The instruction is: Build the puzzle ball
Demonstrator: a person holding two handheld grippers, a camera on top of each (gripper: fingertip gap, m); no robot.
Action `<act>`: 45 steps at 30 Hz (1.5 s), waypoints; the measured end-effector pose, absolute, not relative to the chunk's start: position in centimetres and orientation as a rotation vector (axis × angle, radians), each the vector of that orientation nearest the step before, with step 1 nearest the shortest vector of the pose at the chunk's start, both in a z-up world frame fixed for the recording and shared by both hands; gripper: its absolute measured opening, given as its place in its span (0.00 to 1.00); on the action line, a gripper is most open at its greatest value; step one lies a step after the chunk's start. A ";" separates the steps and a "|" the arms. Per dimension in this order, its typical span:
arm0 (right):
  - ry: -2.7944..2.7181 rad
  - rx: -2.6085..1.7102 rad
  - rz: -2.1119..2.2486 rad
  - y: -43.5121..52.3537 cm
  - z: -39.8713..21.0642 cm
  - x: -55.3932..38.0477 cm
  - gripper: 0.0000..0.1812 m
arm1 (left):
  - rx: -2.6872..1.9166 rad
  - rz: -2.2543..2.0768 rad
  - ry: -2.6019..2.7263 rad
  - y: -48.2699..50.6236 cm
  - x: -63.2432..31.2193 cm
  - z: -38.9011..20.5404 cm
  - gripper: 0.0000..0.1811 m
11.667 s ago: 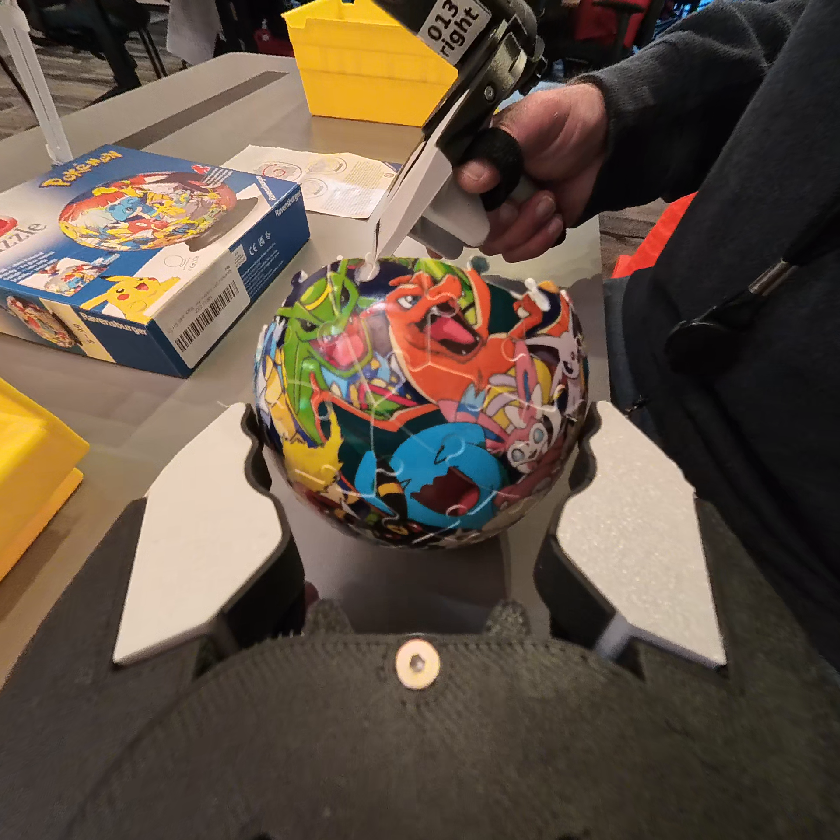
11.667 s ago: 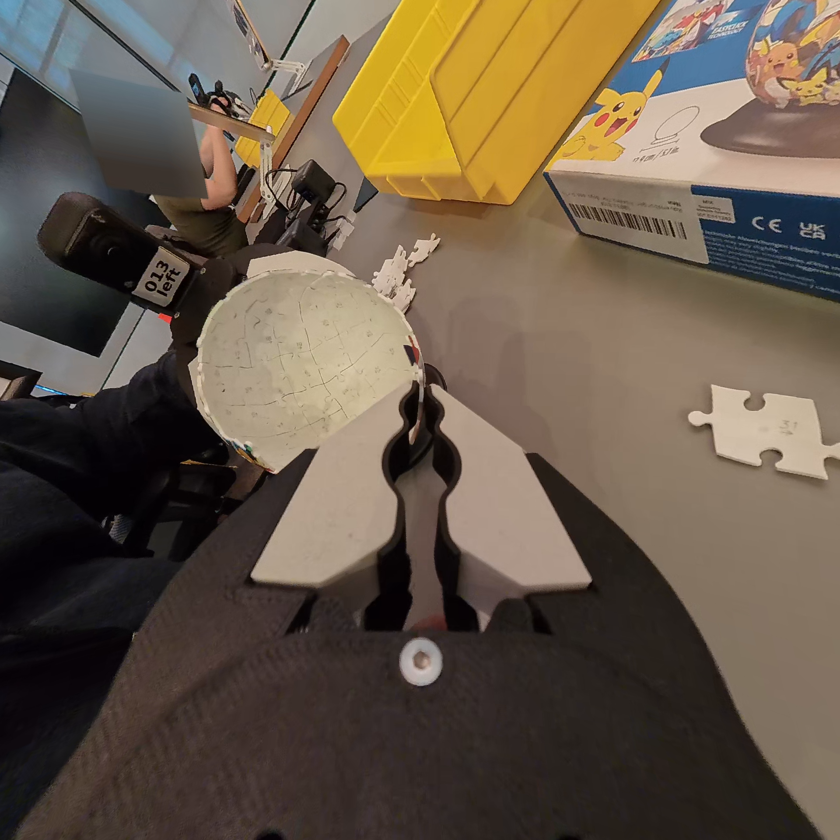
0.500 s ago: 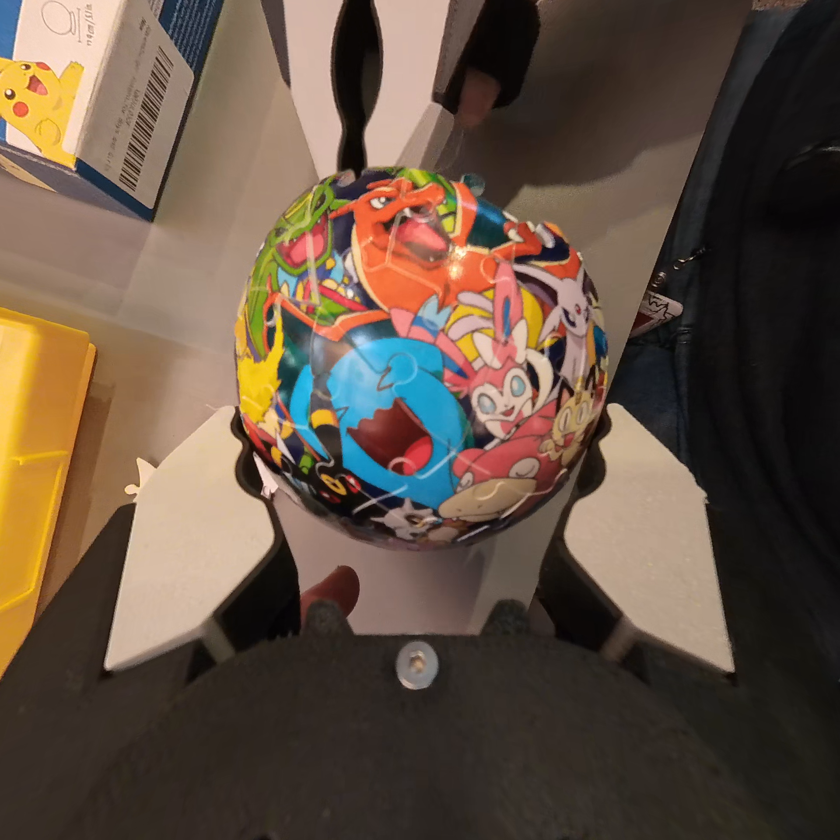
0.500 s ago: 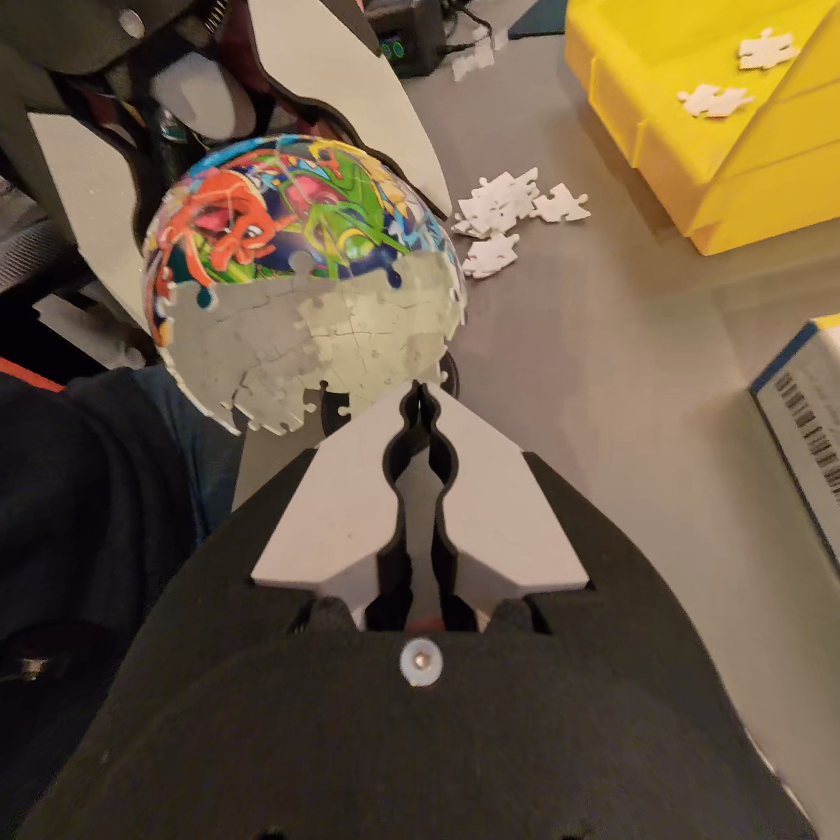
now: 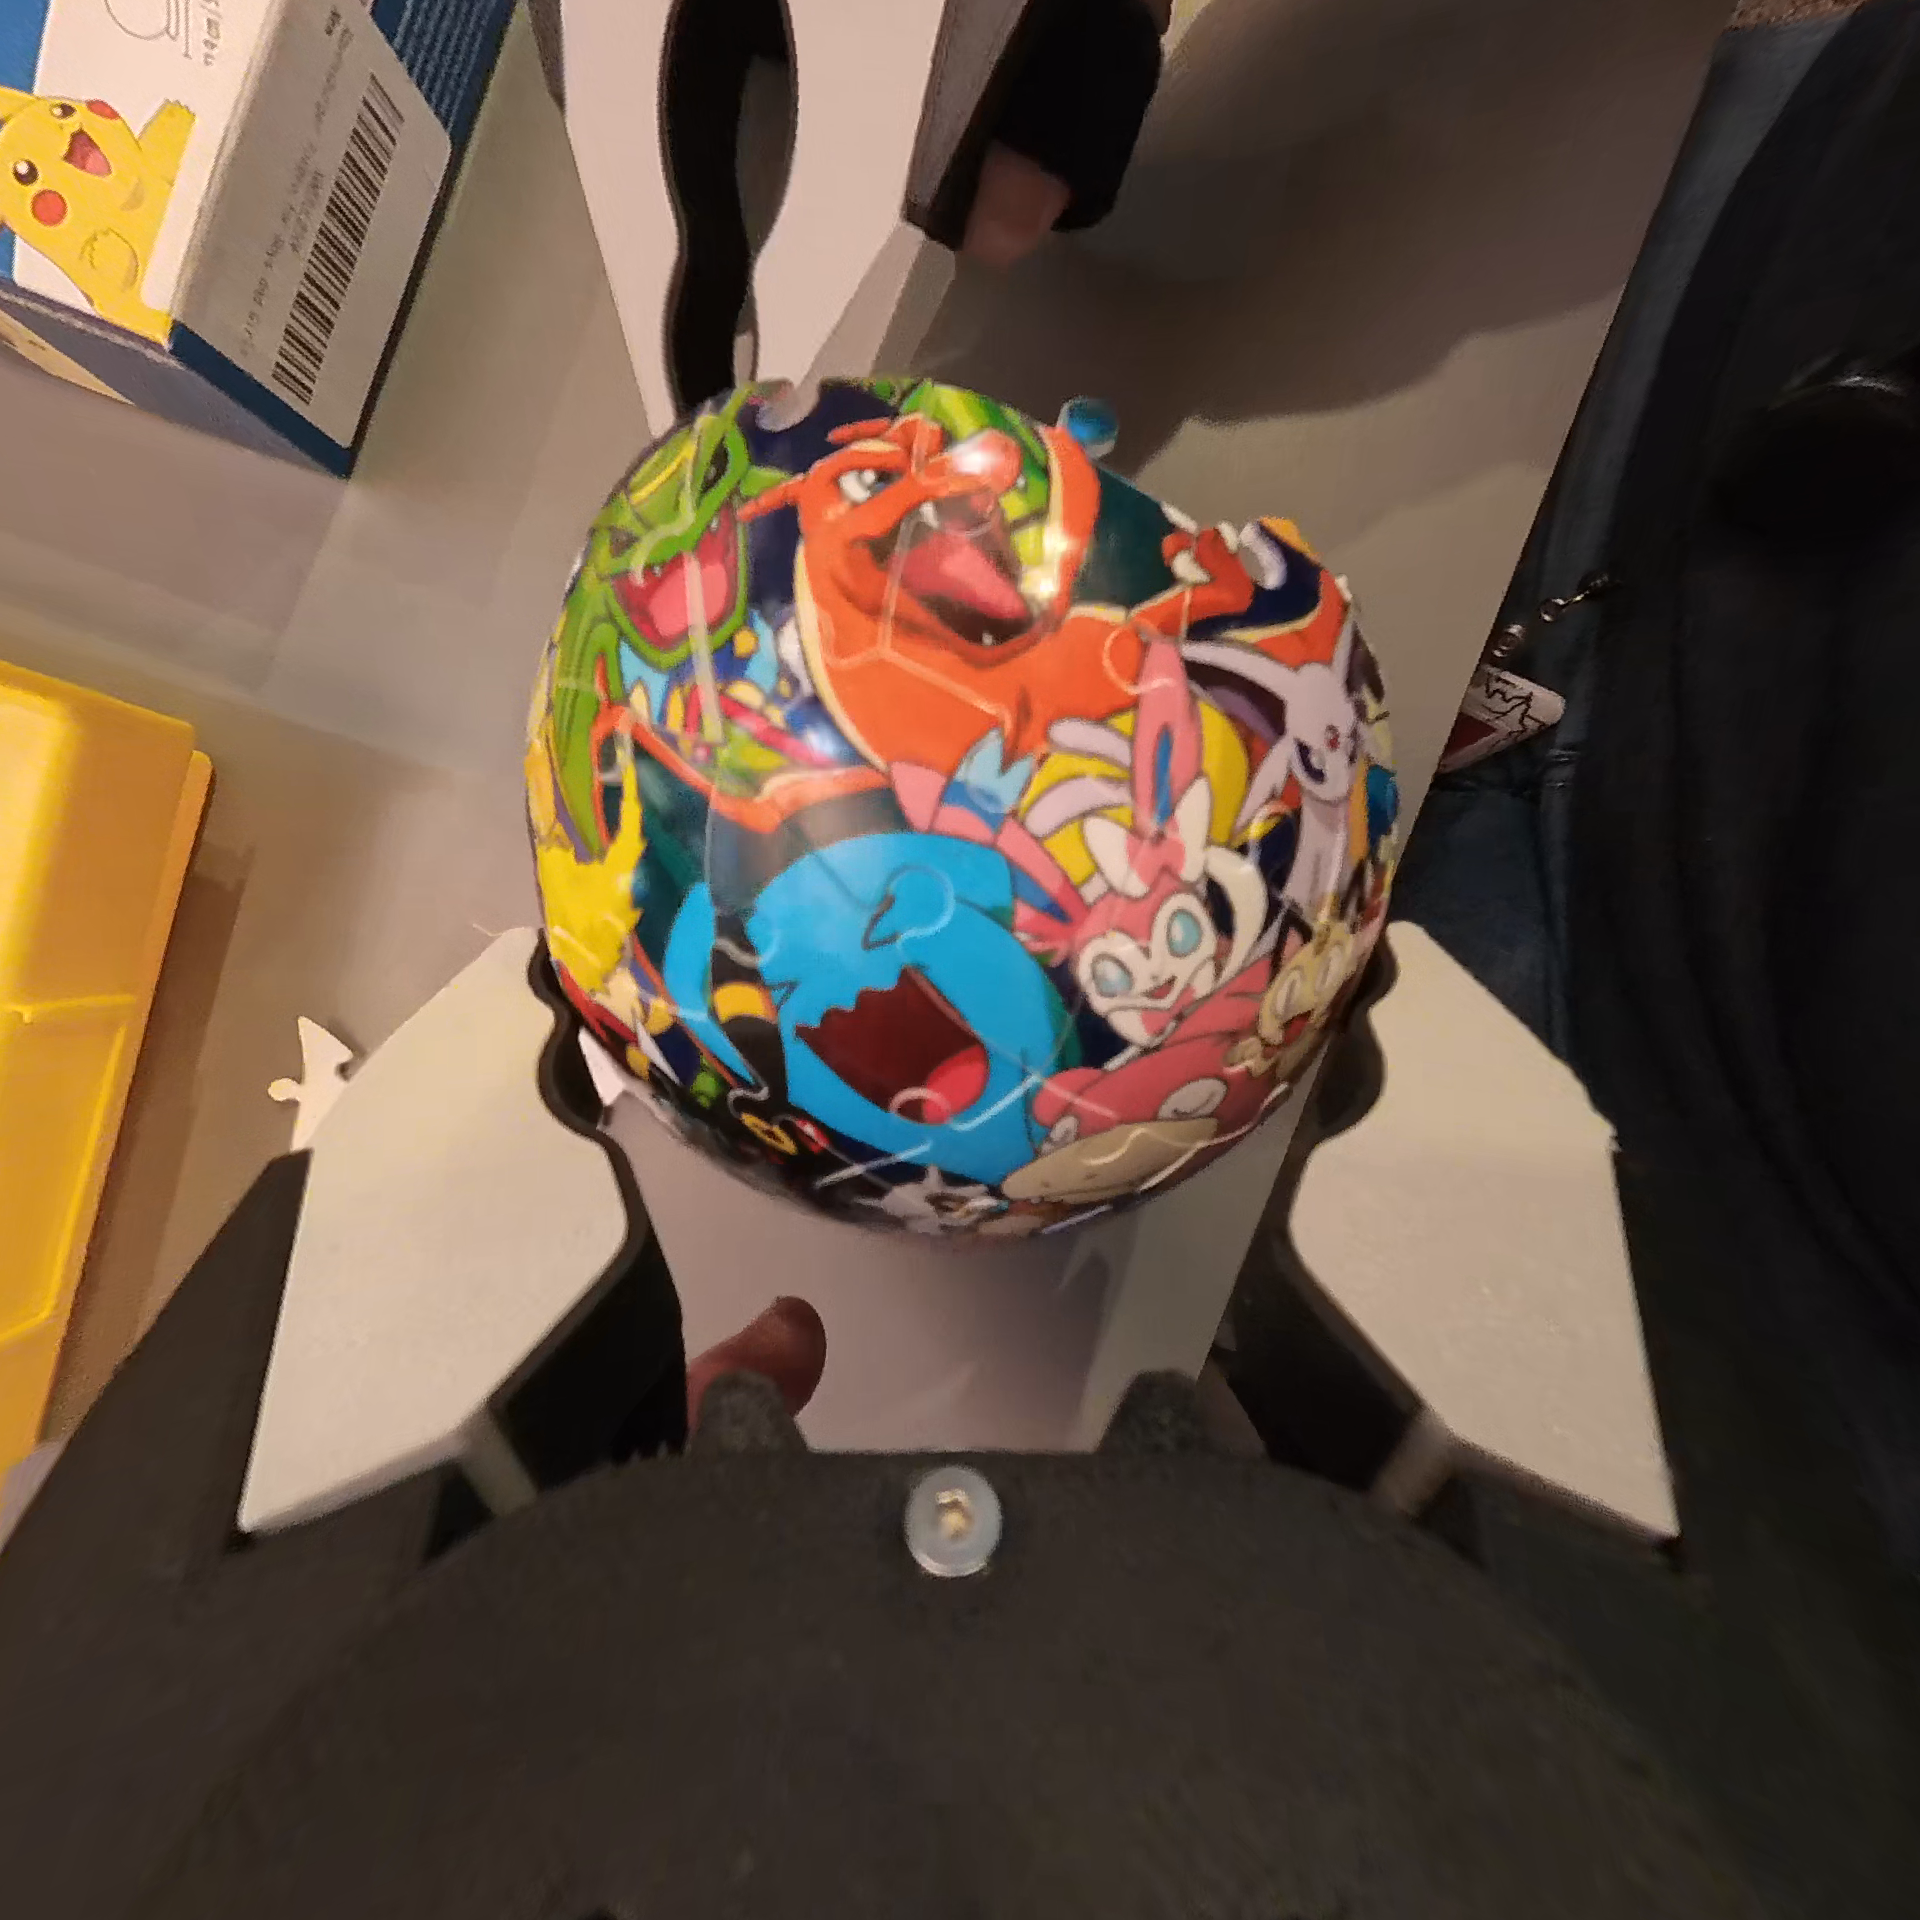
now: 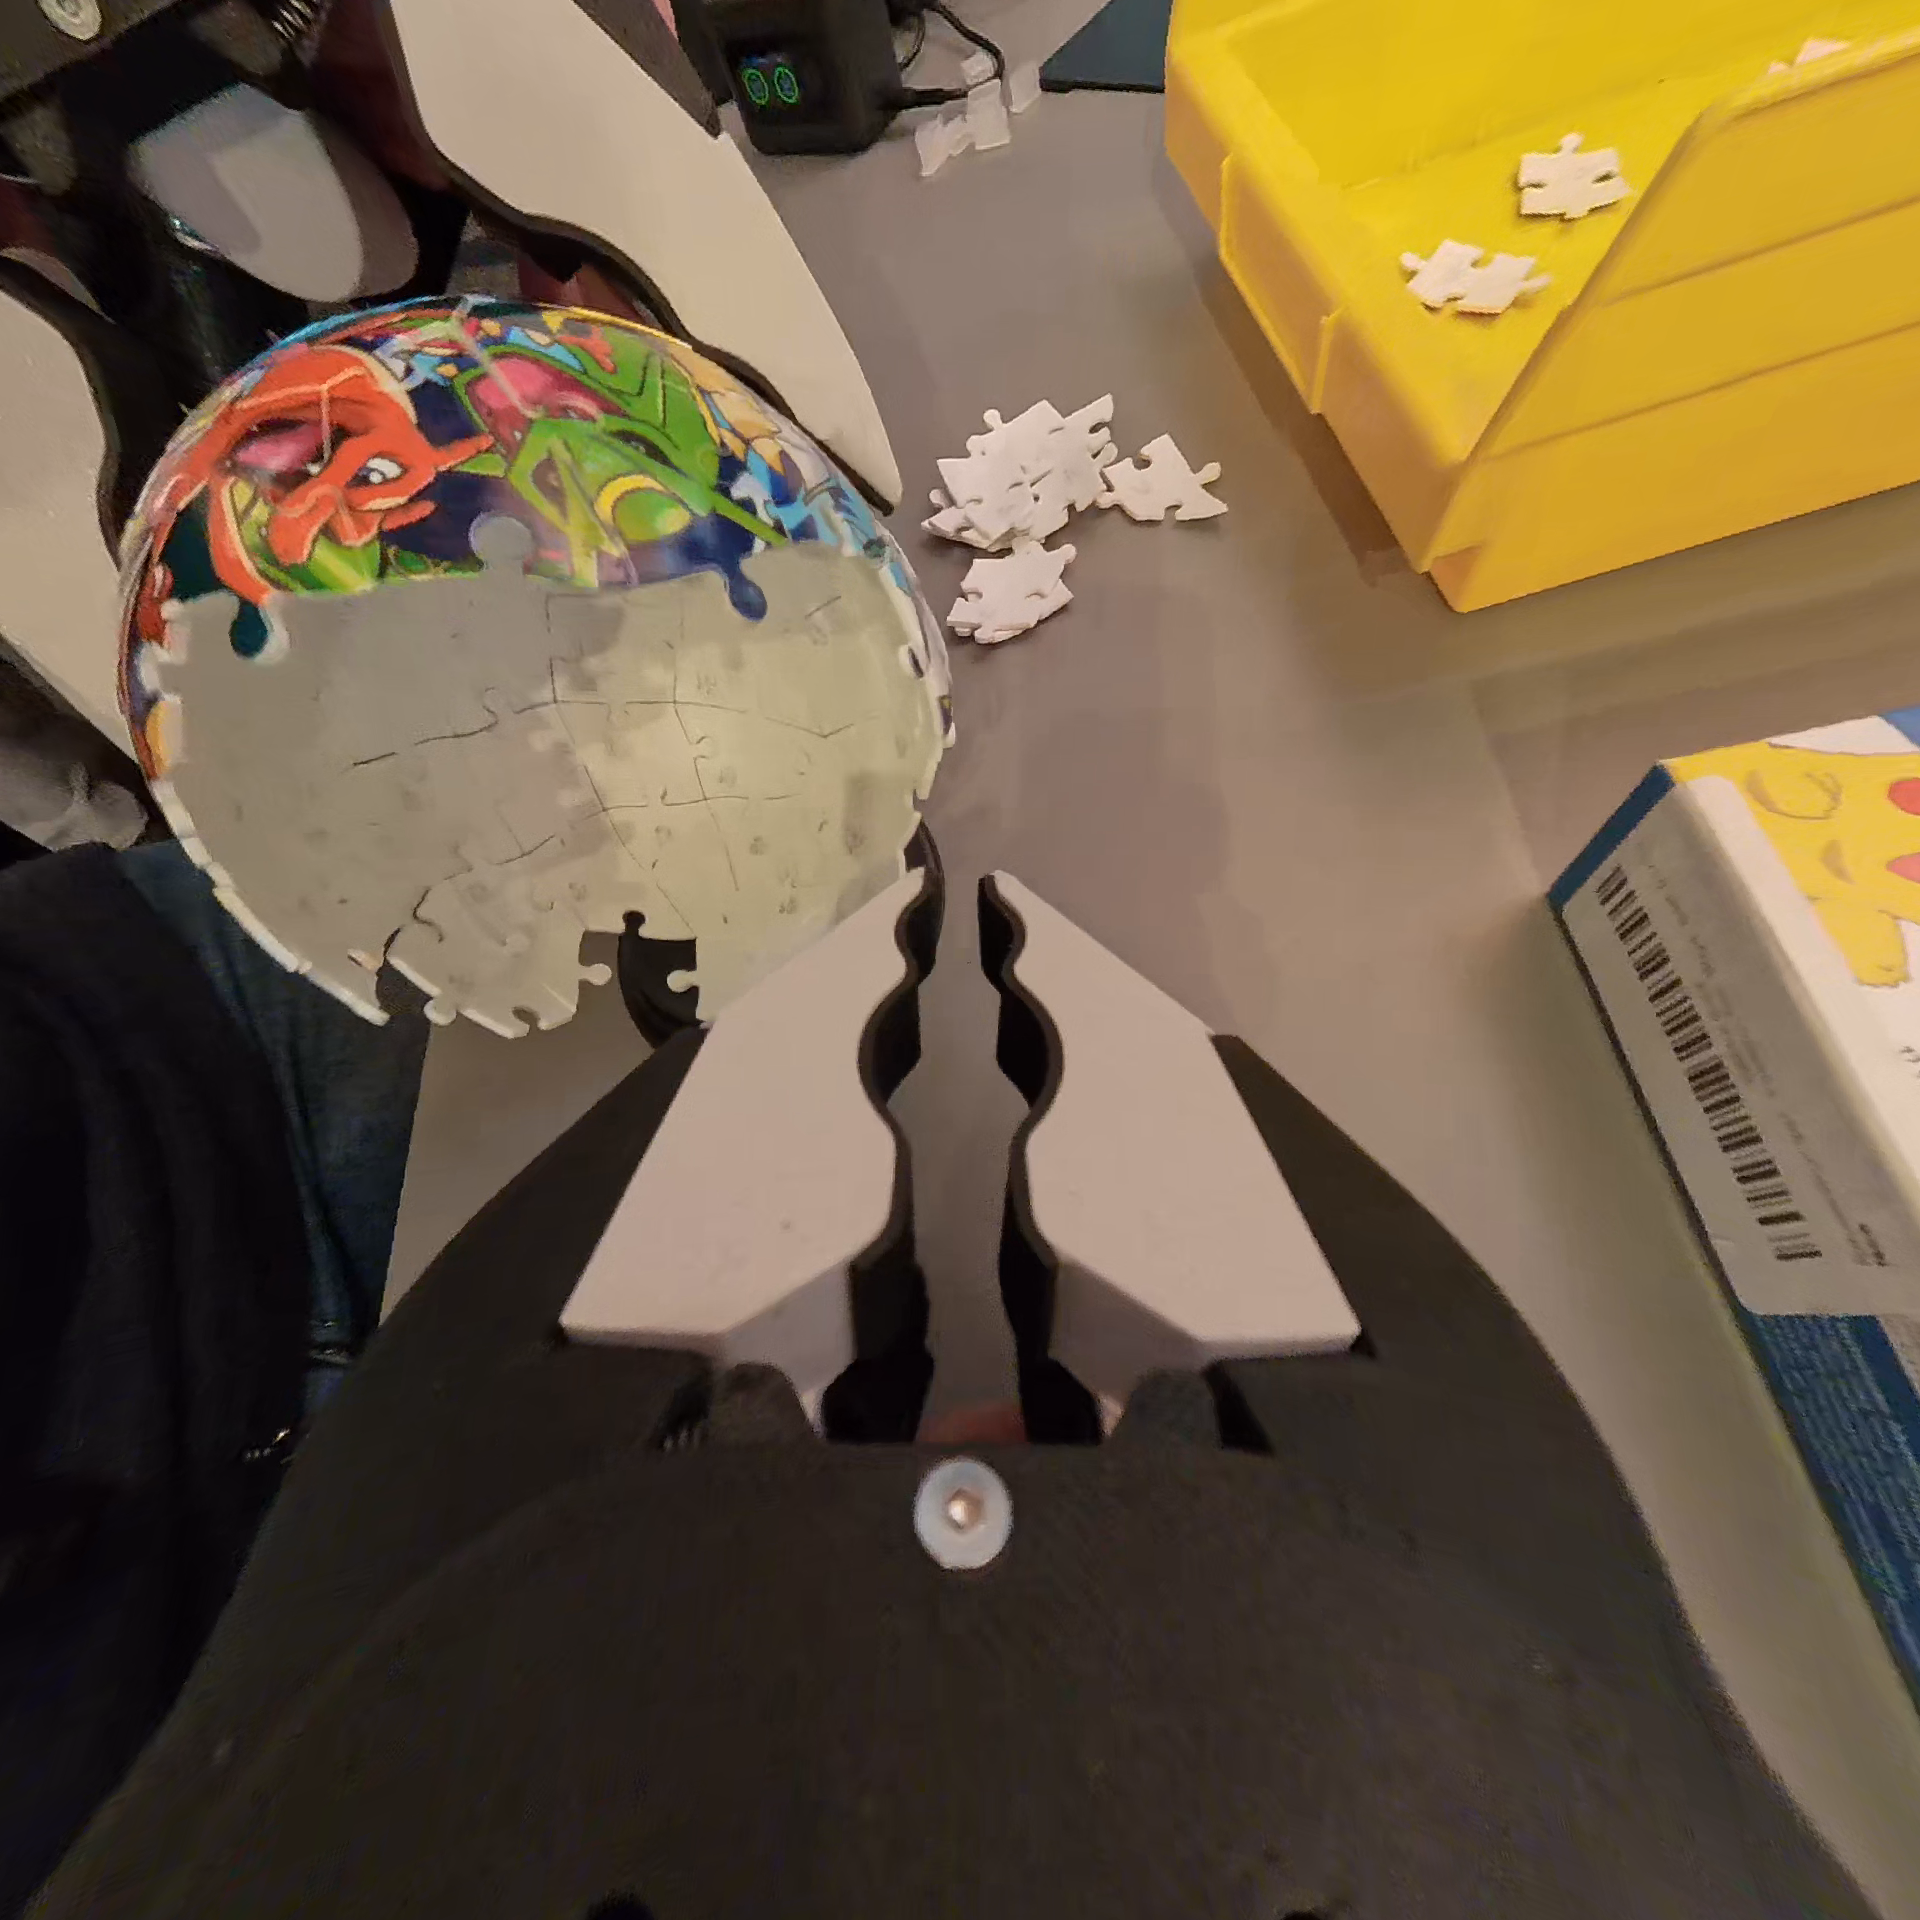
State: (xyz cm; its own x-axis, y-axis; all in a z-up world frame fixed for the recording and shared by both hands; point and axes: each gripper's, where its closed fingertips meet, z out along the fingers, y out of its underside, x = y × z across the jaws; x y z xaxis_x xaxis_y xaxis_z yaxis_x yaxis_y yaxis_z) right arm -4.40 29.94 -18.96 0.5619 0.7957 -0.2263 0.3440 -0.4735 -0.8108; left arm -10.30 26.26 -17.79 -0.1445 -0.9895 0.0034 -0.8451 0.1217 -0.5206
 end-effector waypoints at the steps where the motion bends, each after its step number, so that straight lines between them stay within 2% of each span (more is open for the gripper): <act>1: -0.916 -2.060 0.786 29.9 -19.1 -4.5 0.03 | -1.786 -0.585 2.061 26.2 -10.3 -17.9 0.75; 23: -0.895 -2.075 0.854 28.8 -19.4 -4.2 0.02 | -1.809 -0.730 1.929 25.8 -10.7 -17.7 0.77; 29: -0.840 -2.051 0.833 29.2 -17.9 -2.8 0.02 | -1.767 -0.723 1.890 27.0 -13.2 -15.6 0.78; 31: -0.814 -2.044 0.824 29.3 -17.5 -2.2 0.02 | -1.786 -0.672 1.830 29.0 -14.7 -14.6 0.73; 35: -0.765 -2.032 0.821 29.1 -16.6 -1.4 0.02 | -1.775 -0.650 1.745 32.5 -15.8 -14.3 0.46; 37: -0.735 -2.029 0.810 28.9 -16.2 -0.9 0.01 | -1.771 -0.603 1.767 33.8 -15.6 -15.3 0.37; 39: -0.691 -2.033 0.798 28.5 -16.0 -0.1 0.01 | -1.728 -0.568 1.818 34.5 -14.9 -16.5 0.32; 45: -0.427 -2.043 0.653 28.3 -15.1 6.3 0.00 | -1.652 -0.444 2.034 35.0 -13.1 -21.2 0.25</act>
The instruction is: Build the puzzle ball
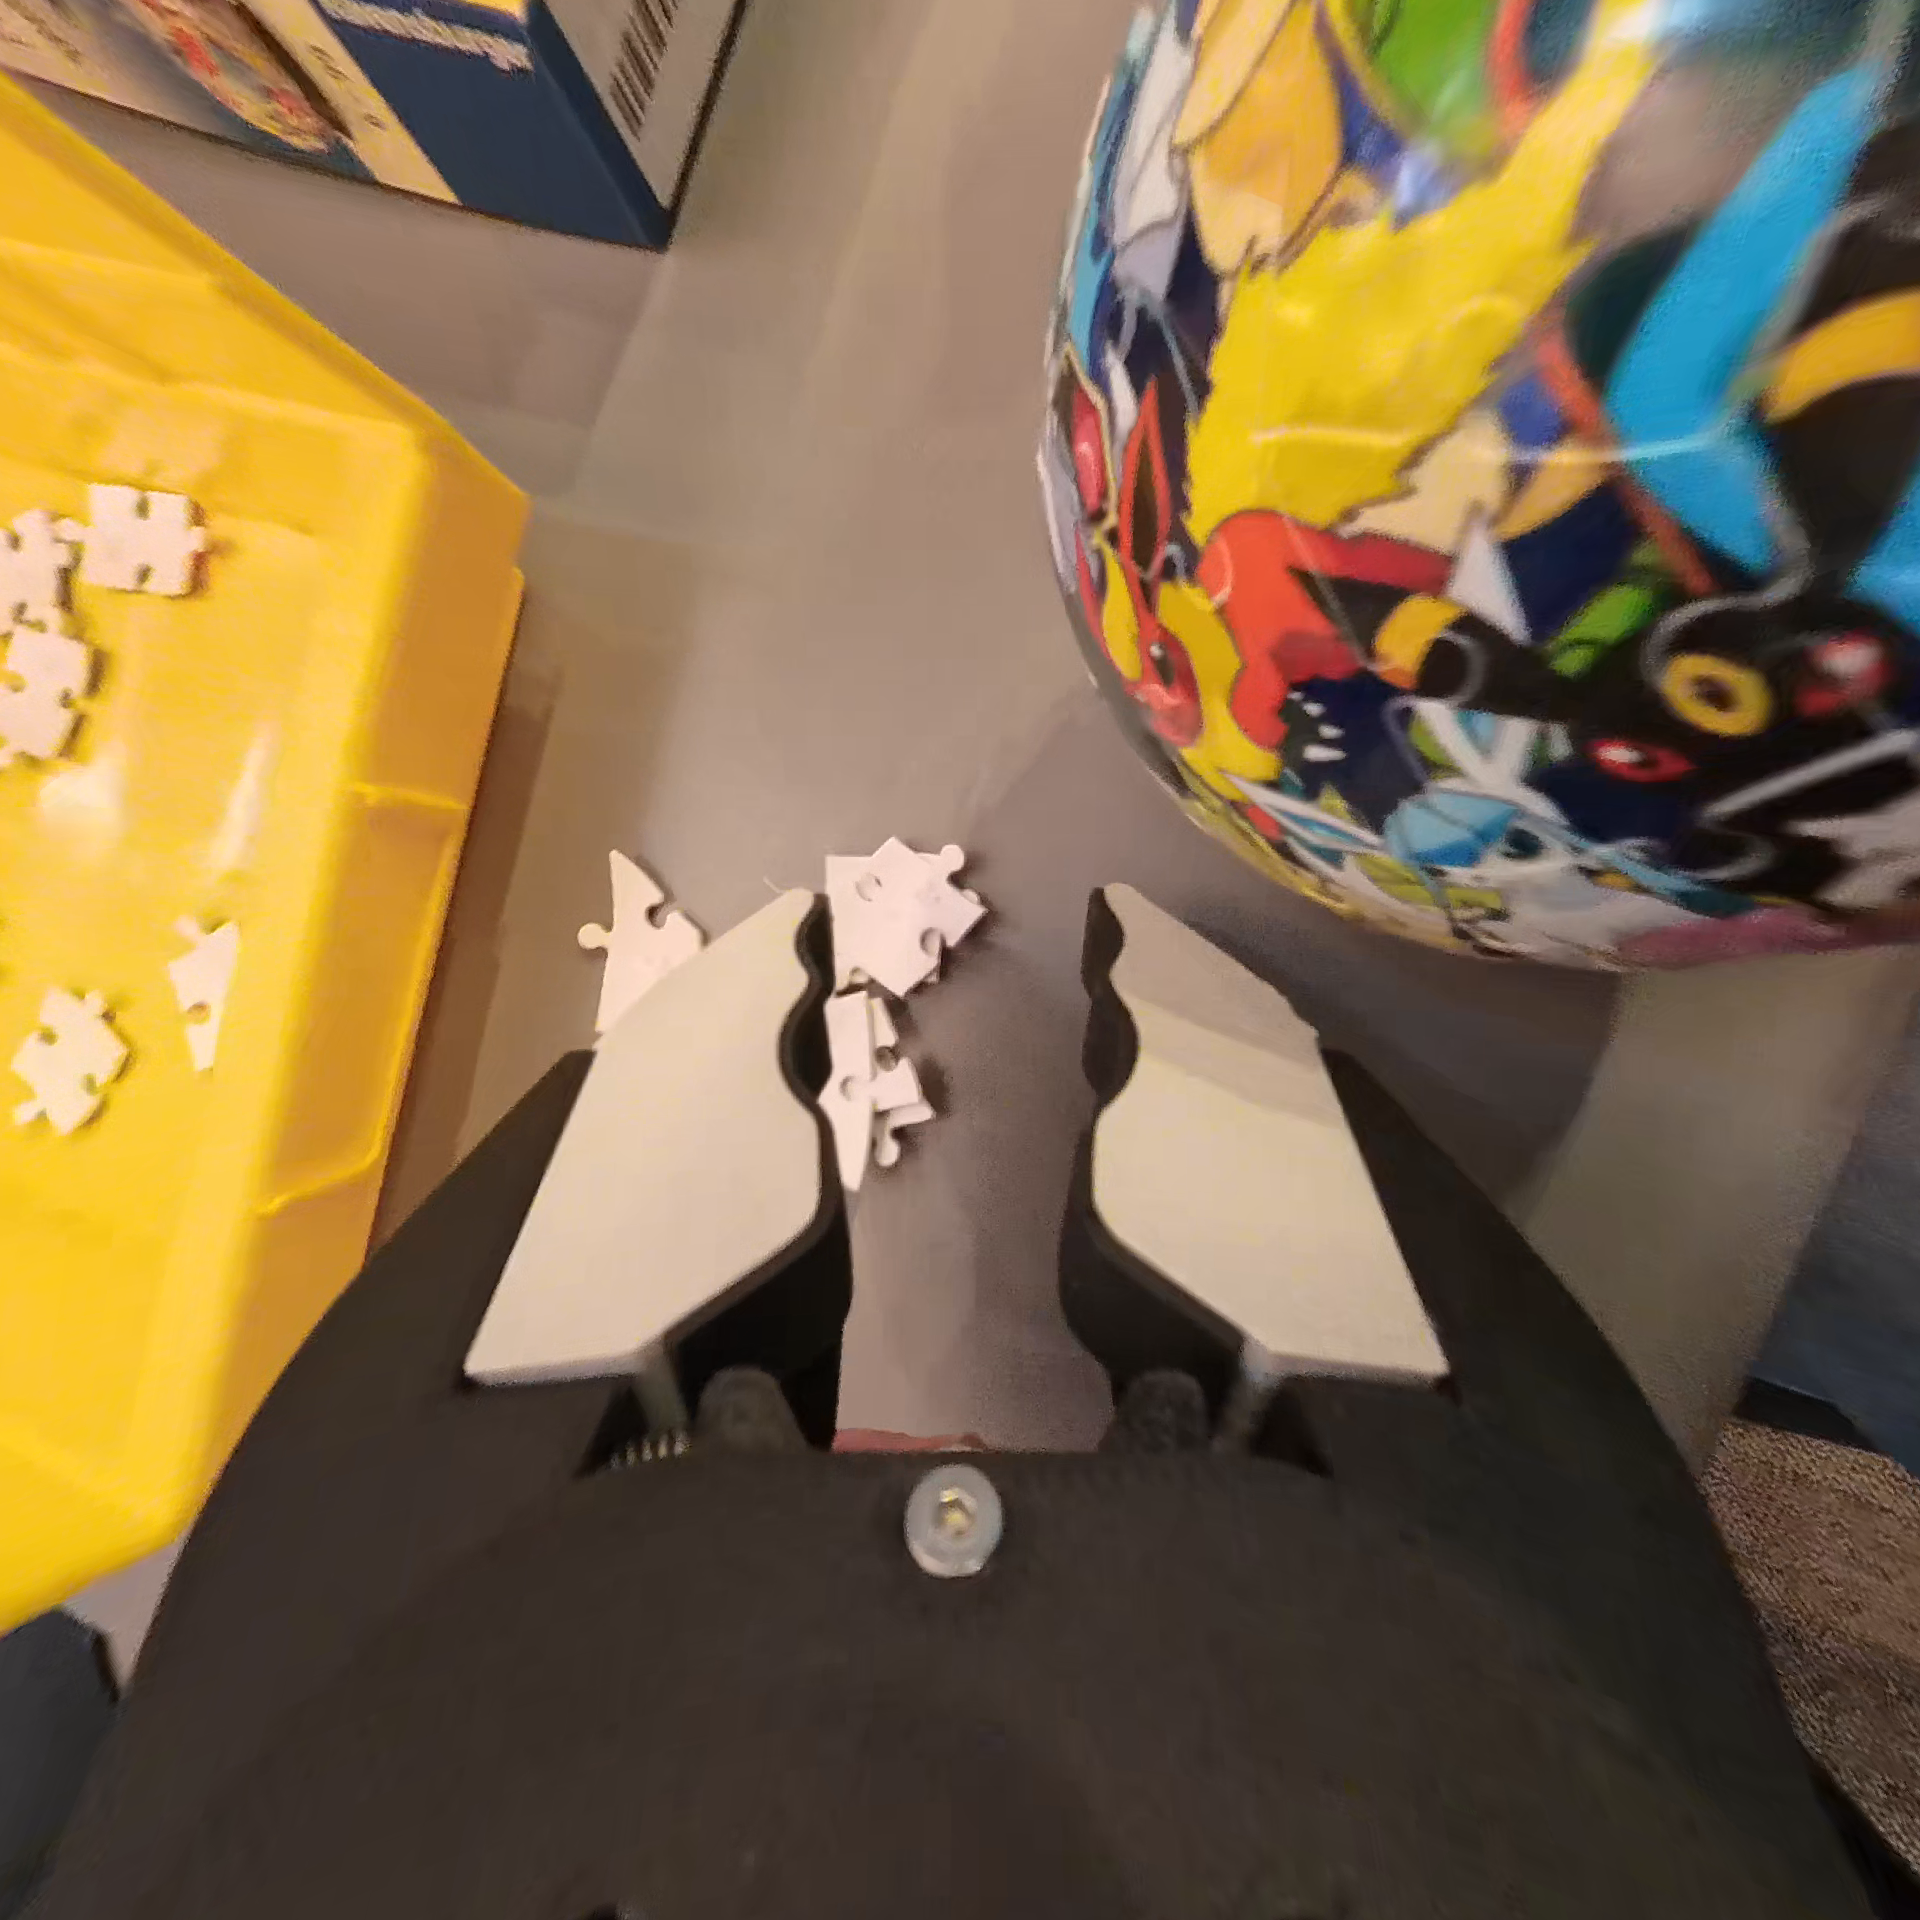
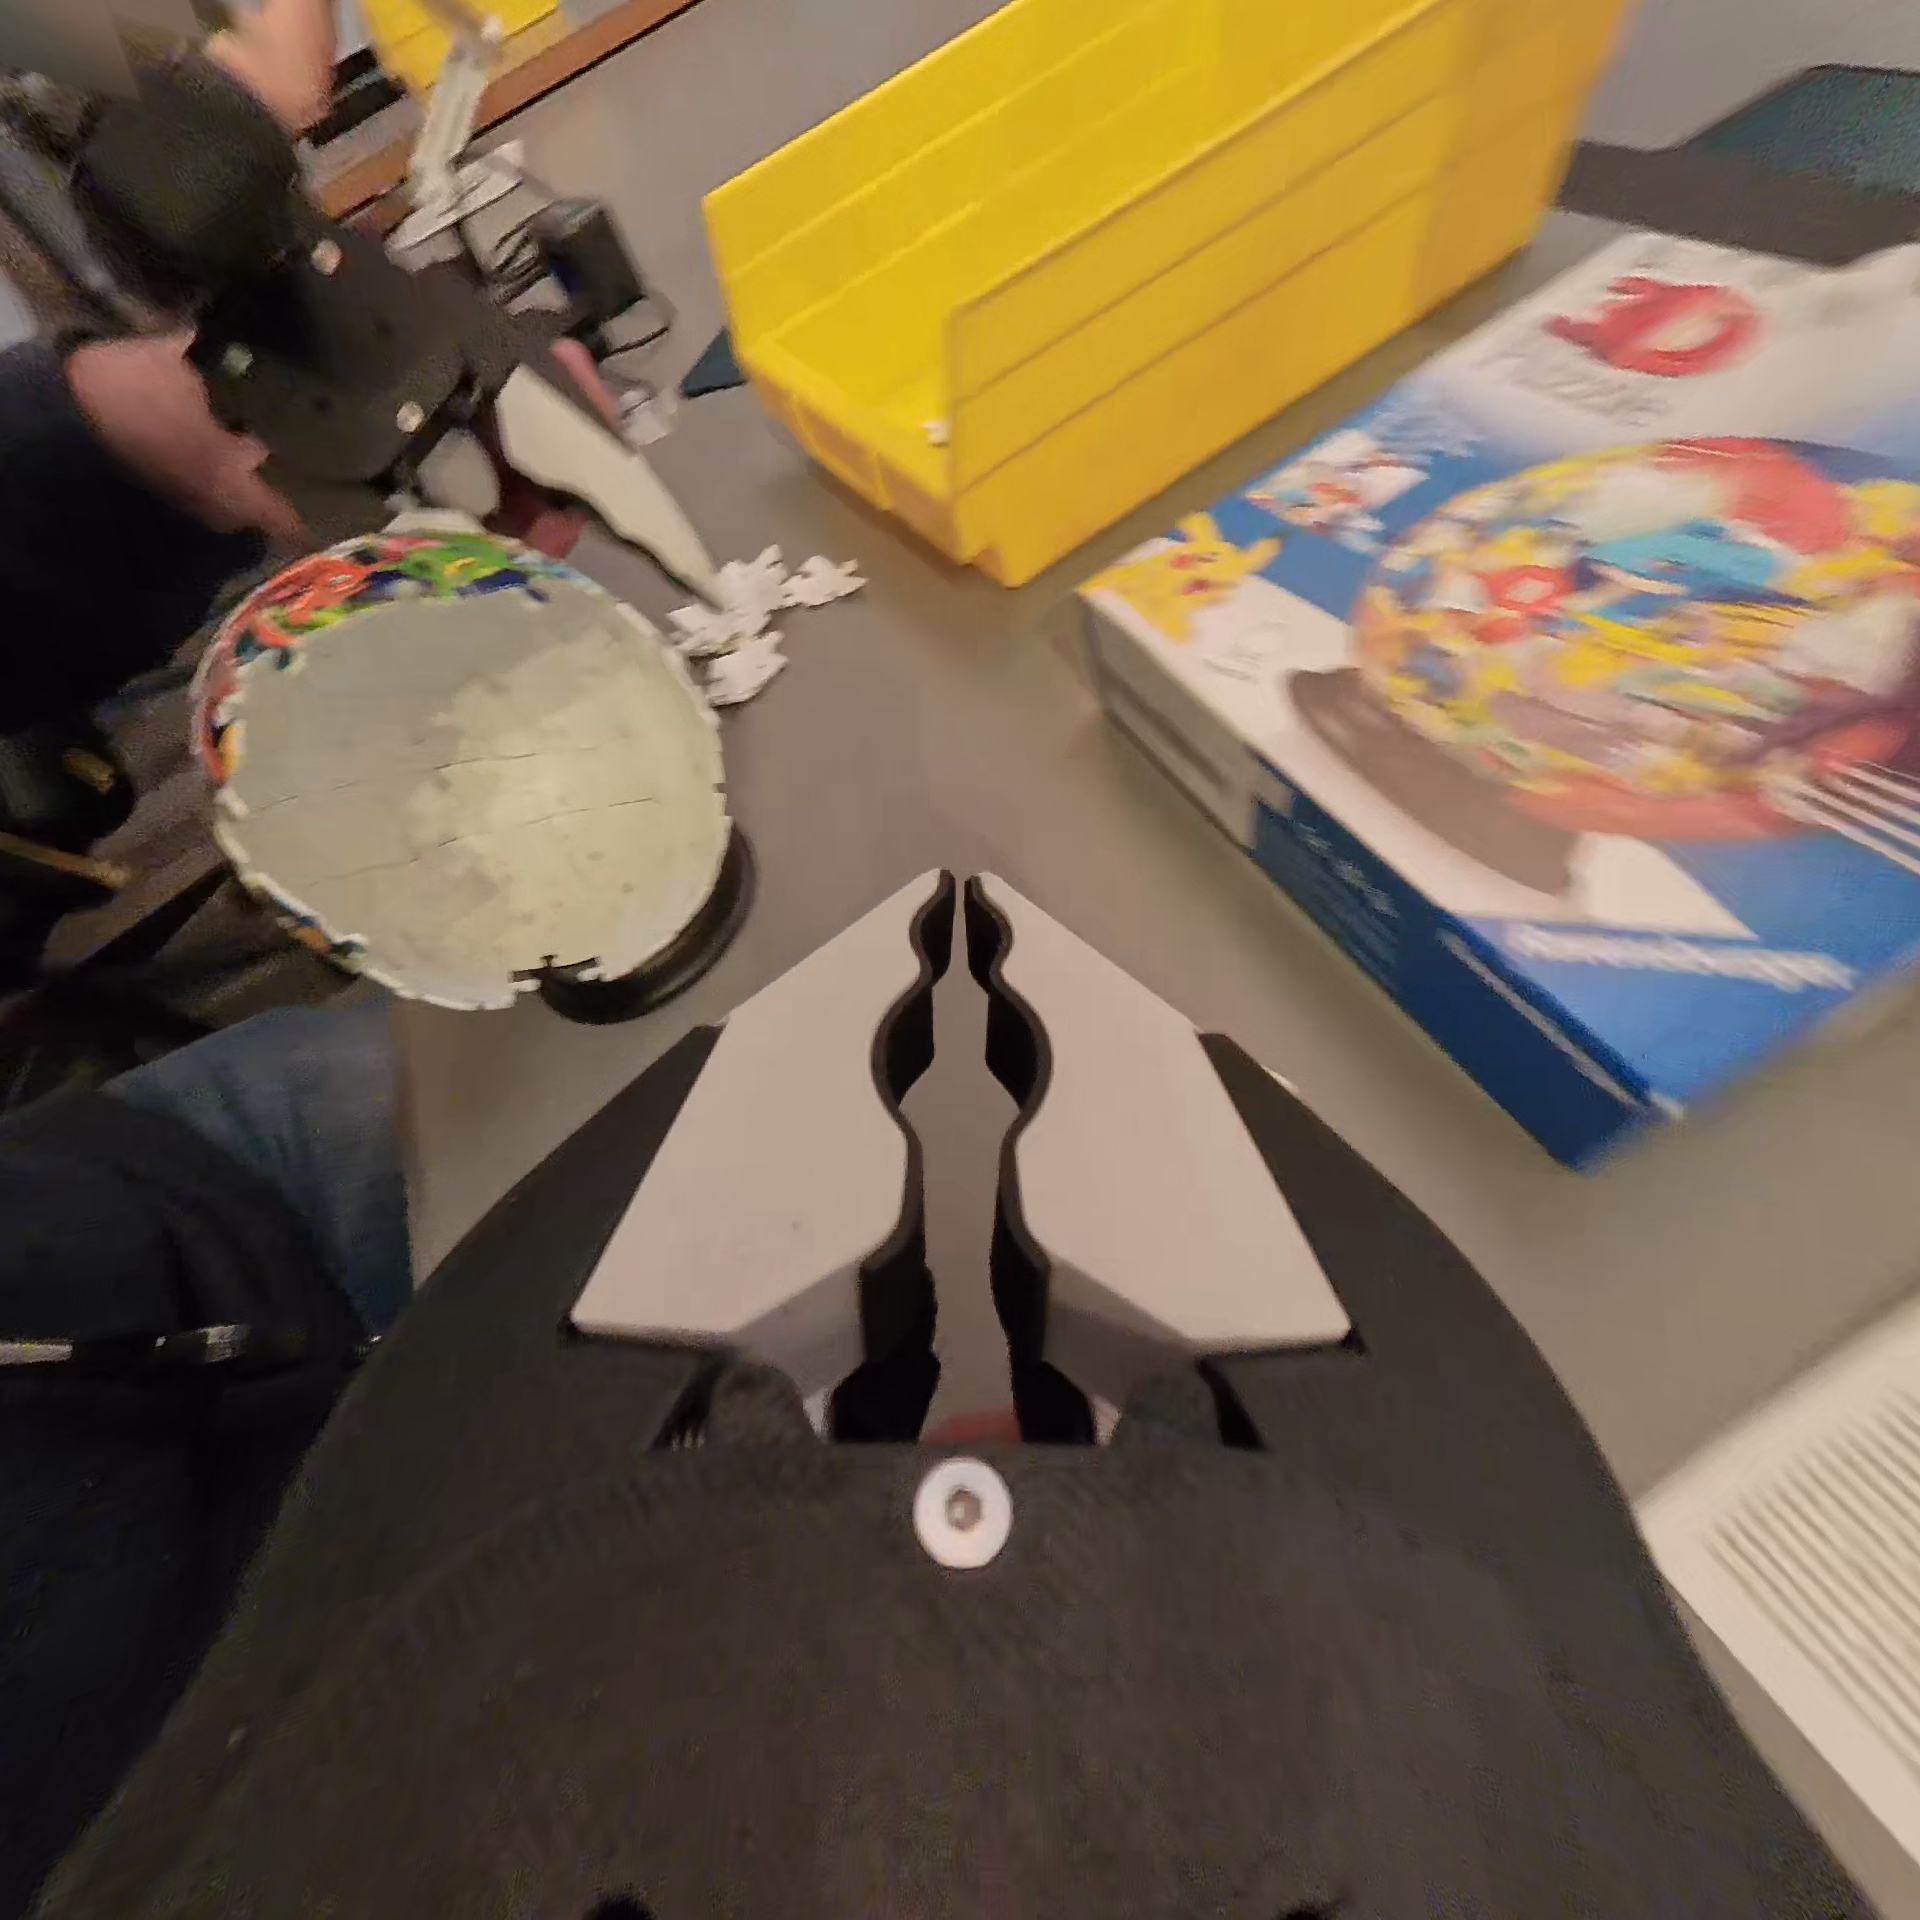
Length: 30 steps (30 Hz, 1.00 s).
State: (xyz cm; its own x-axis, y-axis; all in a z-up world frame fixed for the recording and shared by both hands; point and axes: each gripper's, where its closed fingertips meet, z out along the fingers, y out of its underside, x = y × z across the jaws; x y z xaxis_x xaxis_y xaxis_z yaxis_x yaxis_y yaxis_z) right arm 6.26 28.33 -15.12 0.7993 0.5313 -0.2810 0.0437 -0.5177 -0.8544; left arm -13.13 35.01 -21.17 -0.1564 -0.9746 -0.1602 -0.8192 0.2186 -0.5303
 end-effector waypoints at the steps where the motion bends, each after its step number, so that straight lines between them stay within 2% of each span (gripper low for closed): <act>1: -0.375 -2.049 0.623 28.2 -15.1 7.8 0.00 | -1.650 -0.449 2.043 35.0 -12.9 -21.6 0.24; 6: -0.206 -2.064 0.554 27.5 -15.5 13.1 0.00 | -1.657 -0.435 2.085 35.0 -12.7 -23.3 0.19; 13: -0.258 -2.099 0.564 27.4 -16.7 12.2 0.00 | -1.646 -0.454 2.054 35.0 -12.5 -23.4 0.00; 23: -0.278 -2.105 0.586 27.4 -17.2 11.6 0.00 | -1.668 -0.460 1.950 34.9 -14.1 -22.0 0.00; 24: -0.282 -2.108 0.588 27.4 -17.3 11.5 0.00 | -1.688 -0.470 1.929 35.1 -14.2 -22.0 0.05; 26: -0.292 -2.114 0.595 27.4 -17.5 11.3 0.00 | -1.731 -0.454 1.907 35.6 -14.1 -22.5 0.25; 28: -0.302 -2.119 0.598 27.4 -17.7 11.0 0.00 | -1.726 -0.432 1.956 35.5 -14.0 -23.3 0.24; 30: -0.307 -2.119 0.597 27.4 -17.7 10.9 0.00 | -1.739 -0.468 1.948 35.3 -13.4 -23.5 0.16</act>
